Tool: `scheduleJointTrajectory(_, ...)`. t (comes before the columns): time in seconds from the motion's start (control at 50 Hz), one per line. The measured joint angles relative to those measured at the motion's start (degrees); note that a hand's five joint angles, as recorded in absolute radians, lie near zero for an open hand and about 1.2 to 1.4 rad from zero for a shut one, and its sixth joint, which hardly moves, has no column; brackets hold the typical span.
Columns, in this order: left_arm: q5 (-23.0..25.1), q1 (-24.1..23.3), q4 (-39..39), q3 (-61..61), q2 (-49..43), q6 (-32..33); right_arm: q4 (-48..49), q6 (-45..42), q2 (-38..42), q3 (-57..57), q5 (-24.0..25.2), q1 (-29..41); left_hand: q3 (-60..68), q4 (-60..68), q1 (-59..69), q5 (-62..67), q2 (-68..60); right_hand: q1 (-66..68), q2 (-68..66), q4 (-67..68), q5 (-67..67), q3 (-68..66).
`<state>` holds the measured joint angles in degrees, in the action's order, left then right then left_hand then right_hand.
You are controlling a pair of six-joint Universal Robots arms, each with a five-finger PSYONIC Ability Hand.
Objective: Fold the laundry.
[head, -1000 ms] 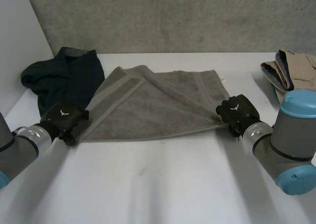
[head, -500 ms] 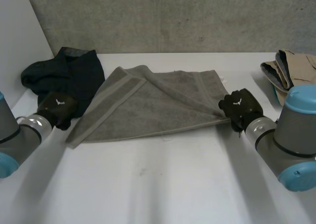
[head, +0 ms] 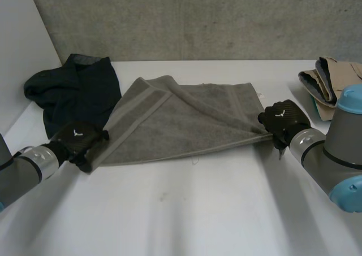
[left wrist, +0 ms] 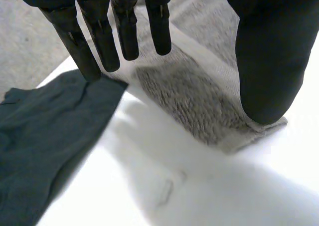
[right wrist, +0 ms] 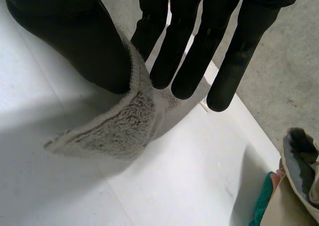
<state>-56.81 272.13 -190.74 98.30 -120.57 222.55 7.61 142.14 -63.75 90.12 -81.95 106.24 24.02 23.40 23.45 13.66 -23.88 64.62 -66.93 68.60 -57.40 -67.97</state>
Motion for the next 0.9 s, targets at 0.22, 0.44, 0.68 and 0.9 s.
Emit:
scheduleJointTrajectory(0.22, -6.15, -1.10, -3.19, -3.98, -4.18, -0.28, 0.28, -0.01, 0.48, 0.34, -0.08, 0.03, 0.00, 0.00, 0.00, 0.25, -0.01, 0.00, 0.00, 0.00, 0.00, 0.00)
scheduleJointTrajectory(0.44, -23.08, -1.09, -10.44, -8.36, -5.76, -6.40, 0.32, -0.09, 0.50, 0.75, -0.15, -0.01, -0.06, 0.54, -0.19, -0.03, -0.07, 0.00, 0.00, 0.00, 0.00, 0.00)
scheduleJointTrajectory(0.68, -22.25, -0.80, -9.38, -4.50, -0.88, -11.38, 0.39, -1.16, 1.18, 0.74, -0.17, 0.05, -0.07, 0.40, -0.19, -0.20, -0.07, 0.00, 0.00, 0.00, 0.00, 0.00)
scheduleJointTrajectory(0.9, 0.53, 1.62, -8.13, 3.64, 2.77, -9.18, 0.40, -1.54, 1.31, 0.74, -0.56, 0.28, 8.61, 9.43, 9.54, 9.06, -8.70, 0.00, 0.00, 0.00, 0.00, 0.00)
